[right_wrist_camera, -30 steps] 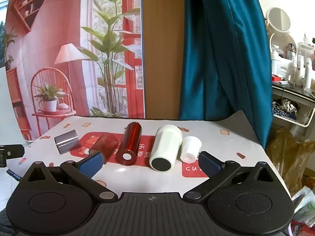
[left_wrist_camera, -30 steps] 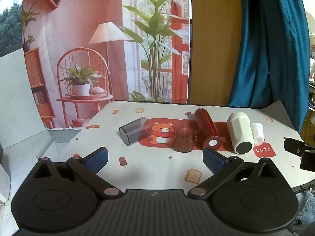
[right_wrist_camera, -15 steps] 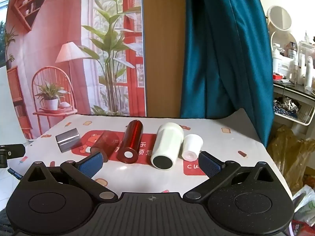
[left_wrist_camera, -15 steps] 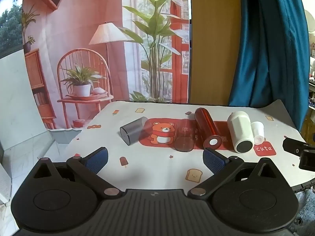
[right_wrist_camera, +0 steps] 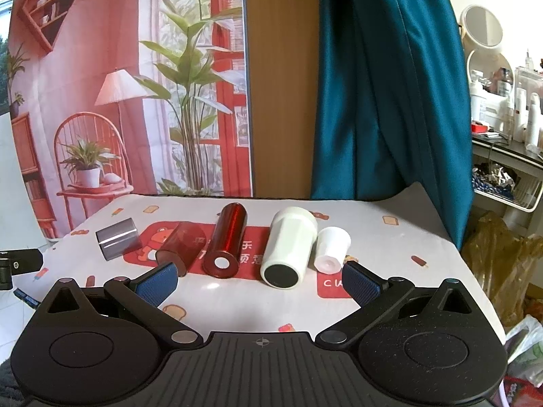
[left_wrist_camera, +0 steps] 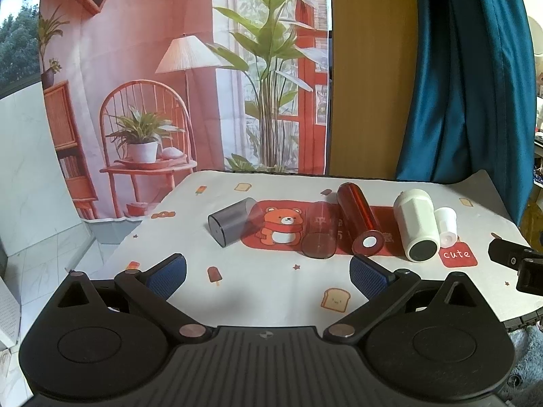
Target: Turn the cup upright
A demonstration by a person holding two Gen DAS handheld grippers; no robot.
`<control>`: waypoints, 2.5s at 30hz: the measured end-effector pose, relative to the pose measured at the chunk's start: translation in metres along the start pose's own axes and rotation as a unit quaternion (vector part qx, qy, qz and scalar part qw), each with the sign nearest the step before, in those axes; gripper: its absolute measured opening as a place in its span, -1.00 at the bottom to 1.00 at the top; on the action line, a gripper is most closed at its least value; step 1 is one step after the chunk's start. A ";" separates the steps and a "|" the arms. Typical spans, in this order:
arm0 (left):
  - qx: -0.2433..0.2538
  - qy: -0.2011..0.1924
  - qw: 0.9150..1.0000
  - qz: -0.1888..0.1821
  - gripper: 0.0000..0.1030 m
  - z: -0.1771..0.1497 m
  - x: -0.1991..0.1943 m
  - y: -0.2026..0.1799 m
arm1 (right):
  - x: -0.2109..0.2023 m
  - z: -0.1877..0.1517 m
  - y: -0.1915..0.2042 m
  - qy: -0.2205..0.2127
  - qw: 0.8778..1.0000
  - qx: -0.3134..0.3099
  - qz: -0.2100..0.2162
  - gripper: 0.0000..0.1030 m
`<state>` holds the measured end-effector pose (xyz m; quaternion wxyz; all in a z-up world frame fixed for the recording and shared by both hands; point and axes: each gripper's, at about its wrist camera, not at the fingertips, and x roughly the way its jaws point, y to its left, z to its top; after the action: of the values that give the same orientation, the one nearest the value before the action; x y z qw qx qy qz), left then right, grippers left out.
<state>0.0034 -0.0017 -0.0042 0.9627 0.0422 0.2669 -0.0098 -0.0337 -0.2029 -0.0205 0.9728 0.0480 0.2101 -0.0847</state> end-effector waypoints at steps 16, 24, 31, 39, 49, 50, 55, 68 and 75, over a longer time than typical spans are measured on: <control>0.000 0.000 1.000 0.000 1.00 -0.001 0.000 0.000 | 0.003 -0.003 0.001 0.003 1.000 0.001 0.002 0.99; 0.000 0.000 1.000 0.000 1.00 0.000 0.000 0.000 | 0.001 -0.004 0.002 0.005 1.000 0.005 0.001 0.99; -0.001 0.000 1.000 0.000 1.00 -0.001 0.000 0.000 | 0.003 -0.002 0.000 0.008 1.000 0.007 0.001 0.99; -0.002 0.003 1.000 0.000 1.00 -0.003 0.003 0.001 | 0.003 -0.002 0.000 0.011 1.000 0.008 0.001 0.99; -0.002 0.005 1.000 0.000 1.00 -0.001 0.002 0.001 | 0.007 0.000 -0.004 0.019 1.000 0.018 -0.002 0.99; -0.003 0.007 1.000 0.000 1.00 -0.001 0.003 0.001 | 0.007 0.000 -0.005 0.019 1.000 0.018 -0.002 1.00; -0.003 0.017 1.000 -0.007 1.00 0.001 0.008 0.004 | 0.008 0.001 -0.005 0.023 1.000 0.019 0.000 1.00; 0.008 0.061 0.997 -0.046 1.00 0.008 0.077 0.014 | 0.060 0.024 -0.015 0.021 0.999 0.036 0.003 1.00; -0.037 0.099 0.988 -0.111 1.00 0.019 0.160 0.008 | 0.102 0.012 -0.018 0.046 0.998 0.049 0.016 0.99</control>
<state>0.1509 0.0047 -0.0703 0.9253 -0.0221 0.3644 -0.1025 0.0593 -0.2365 -0.0529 0.9599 0.1029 0.2490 -0.0776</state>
